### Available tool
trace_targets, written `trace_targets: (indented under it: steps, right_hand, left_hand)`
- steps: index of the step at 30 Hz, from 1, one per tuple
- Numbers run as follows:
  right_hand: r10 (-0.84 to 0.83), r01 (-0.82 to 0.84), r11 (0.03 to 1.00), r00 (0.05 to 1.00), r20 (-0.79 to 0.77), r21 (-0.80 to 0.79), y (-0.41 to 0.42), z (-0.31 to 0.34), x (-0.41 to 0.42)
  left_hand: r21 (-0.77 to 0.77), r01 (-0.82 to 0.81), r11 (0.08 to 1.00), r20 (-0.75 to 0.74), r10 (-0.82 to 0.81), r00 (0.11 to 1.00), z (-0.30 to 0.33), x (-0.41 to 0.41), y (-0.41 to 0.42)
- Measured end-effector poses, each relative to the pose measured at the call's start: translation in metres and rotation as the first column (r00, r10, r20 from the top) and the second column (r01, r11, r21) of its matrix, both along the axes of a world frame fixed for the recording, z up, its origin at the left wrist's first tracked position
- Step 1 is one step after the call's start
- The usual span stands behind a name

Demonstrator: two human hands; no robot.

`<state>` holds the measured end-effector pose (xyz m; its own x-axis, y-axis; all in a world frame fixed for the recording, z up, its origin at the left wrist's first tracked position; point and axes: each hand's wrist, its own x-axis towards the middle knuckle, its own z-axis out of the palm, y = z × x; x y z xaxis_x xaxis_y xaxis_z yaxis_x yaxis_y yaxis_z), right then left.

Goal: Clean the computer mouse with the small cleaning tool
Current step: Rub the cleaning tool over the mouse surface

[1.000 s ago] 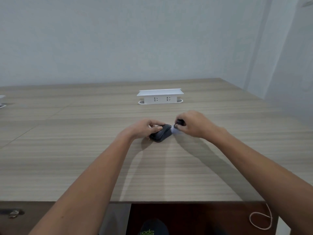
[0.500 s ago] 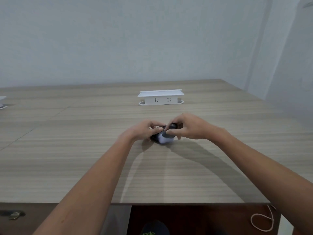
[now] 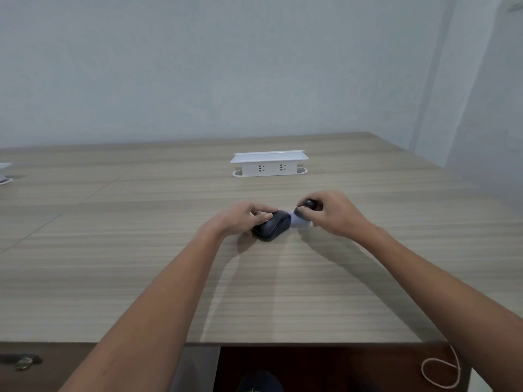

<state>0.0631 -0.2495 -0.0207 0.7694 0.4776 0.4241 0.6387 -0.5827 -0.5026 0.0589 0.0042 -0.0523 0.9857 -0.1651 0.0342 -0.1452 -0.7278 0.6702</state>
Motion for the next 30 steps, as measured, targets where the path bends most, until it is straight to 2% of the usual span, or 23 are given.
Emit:
trace_targets:
  steps: [3, 4, 6, 7, 8, 10, 12, 13, 16, 17, 21, 23, 26, 30]
  right_hand:
    - [0.17, -0.173, 0.985, 0.971, -0.169, 0.0, 0.004, 0.0, -0.012]
    - [0.15, -0.156, 0.987, 0.977, -0.154, -0.026, 0.004, -0.003, -0.009]
    - [-0.009, 0.01, 0.998, 1.0, 0.007, -0.059, -0.001, -0.008, 0.004]
    - [-0.078, 0.08, 0.996, 0.995, 0.061, -0.033, -0.004, -0.009, 0.008]
    - [-0.083, 0.083, 0.996, 0.995, 0.055, 0.013, -0.006, -0.008, 0.007]
    - [0.075, -0.07, 0.994, 0.996, -0.056, 0.082, -0.005, -0.005, -0.003]
    - [0.205, -0.193, 0.978, 0.963, -0.177, 0.083, 0.001, -0.005, -0.013]
    - [0.185, -0.177, 0.982, 0.967, -0.173, 0.062, 0.002, -0.007, -0.011]
    - [-0.042, 0.042, 0.999, 0.999, 0.018, -0.003, -0.001, -0.008, 0.001]
    - [-0.05, 0.05, 0.998, 0.999, 0.008, 0.027, -0.002, -0.007, 0.001]
    - [0.176, -0.158, 0.981, 0.967, -0.185, 0.109, 0.002, -0.004, -0.009]
    - [0.12, -0.109, 0.992, 0.975, -0.184, 0.07, 0.004, -0.009, -0.005]
    - [-0.021, 0.026, 0.998, 0.995, -0.099, 0.053, 0.005, -0.012, 0.005]
    - [-0.045, 0.047, 0.998, 0.997, -0.061, 0.029, 0.006, -0.006, 0.003]
  left_hand:
    - [-0.002, -0.005, 1.0, 0.009, 0.005, 1.0, 0.0, 0.001, 0.0]
    - [-0.002, -0.006, 1.0, 0.008, 0.006, 1.0, 0.0, 0.001, 0.0]
    - [-0.01, -0.009, 1.0, 0.002, 0.009, 1.0, 0.001, 0.0, -0.002]
    - [-0.017, -0.013, 1.0, 0.001, 0.013, 1.0, 0.001, 0.0, -0.002]
    - [-0.023, -0.016, 1.0, 0.001, 0.016, 1.0, 0.001, -0.001, -0.003]
    - [-0.031, -0.019, 0.999, 0.009, 0.019, 1.0, 0.002, -0.003, -0.004]
    - [-0.035, -0.023, 0.999, 0.017, 0.024, 1.0, 0.003, -0.004, -0.004]
    - [-0.035, -0.025, 0.999, 0.016, 0.026, 1.0, 0.003, -0.005, -0.005]
    - [-0.047, -0.035, 0.998, -0.003, 0.035, 0.999, 0.002, -0.006, -0.005]
    - [-0.049, -0.034, 0.998, -0.003, 0.034, 0.999, 0.002, -0.006, -0.005]
    - [-0.036, -0.039, 0.999, 0.02, 0.04, 0.999, 0.005, -0.01, -0.009]
    - [-0.029, -0.063, 0.998, 0.034, 0.064, 0.997, 0.006, -0.012, -0.013]
    - [-0.016, -0.092, 0.996, 0.047, 0.093, 0.995, 0.009, -0.016, -0.02]
    - [0.038, -0.092, 0.995, 0.015, 0.091, 0.996, 0.015, -0.017, -0.023]
